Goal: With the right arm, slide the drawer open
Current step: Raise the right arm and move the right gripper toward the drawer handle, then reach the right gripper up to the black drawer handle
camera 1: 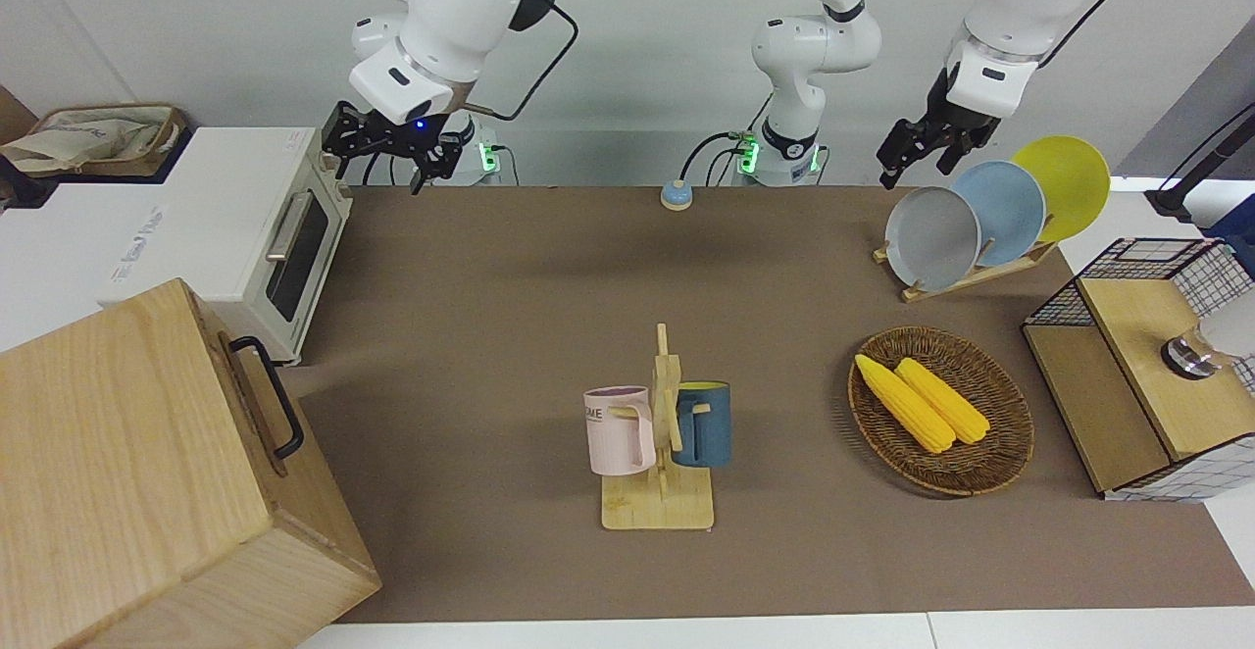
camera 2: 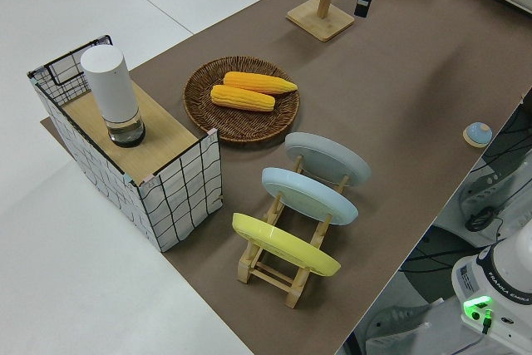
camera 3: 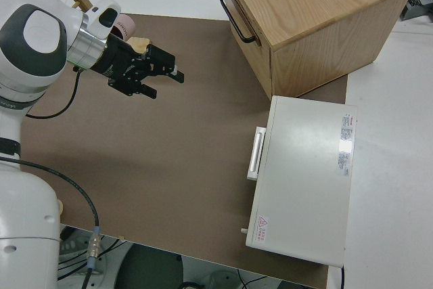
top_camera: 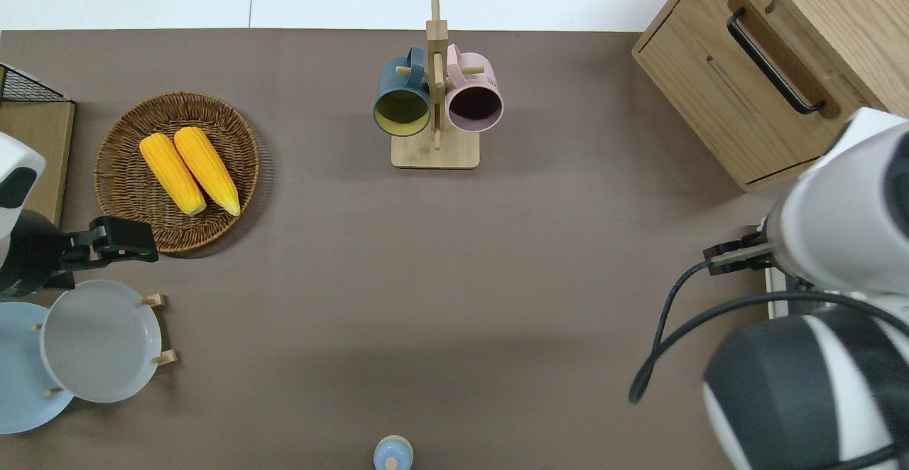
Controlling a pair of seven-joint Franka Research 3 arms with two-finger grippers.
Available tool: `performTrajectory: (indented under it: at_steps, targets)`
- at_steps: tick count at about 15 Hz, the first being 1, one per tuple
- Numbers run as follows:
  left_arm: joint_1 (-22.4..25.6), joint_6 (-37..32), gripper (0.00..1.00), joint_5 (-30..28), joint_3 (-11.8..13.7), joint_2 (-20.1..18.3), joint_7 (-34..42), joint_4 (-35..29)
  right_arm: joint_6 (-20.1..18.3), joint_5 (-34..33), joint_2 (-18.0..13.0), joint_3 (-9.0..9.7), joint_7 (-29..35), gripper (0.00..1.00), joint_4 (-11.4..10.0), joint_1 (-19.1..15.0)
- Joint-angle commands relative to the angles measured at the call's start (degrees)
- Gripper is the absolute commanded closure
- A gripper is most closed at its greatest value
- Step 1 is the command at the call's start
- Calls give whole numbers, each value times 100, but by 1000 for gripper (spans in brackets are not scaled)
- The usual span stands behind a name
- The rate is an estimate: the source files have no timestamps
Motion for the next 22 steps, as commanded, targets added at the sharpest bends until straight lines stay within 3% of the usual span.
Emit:
performTrajectory:
  at_steps: [1,5,7,14,18,22]
  targets:
    - [-6,-98,7,-5,25,-48,51,21,-193,-1074,203,43,183,15,-232,329]
    - [-6,-98,7,-5,25,-48,51,21,-141,-2202,327,184,200,15,-865,514]
    - [-6,-98,7,-5,25,-48,51,21,-35,-2580,371,219,200,15,-980,523]
    - [-6,-98,7,-5,25,-48,51,21,369,-3652,915,298,638,25,-1007,514]
    - [-6,-98,7,-5,25,-48,51,21,597,-4023,1083,202,1105,36,-980,436]
    - [-6,-90,7,-5,25,-48,51,21,1027,-4408,1180,-149,1747,46,-980,418]
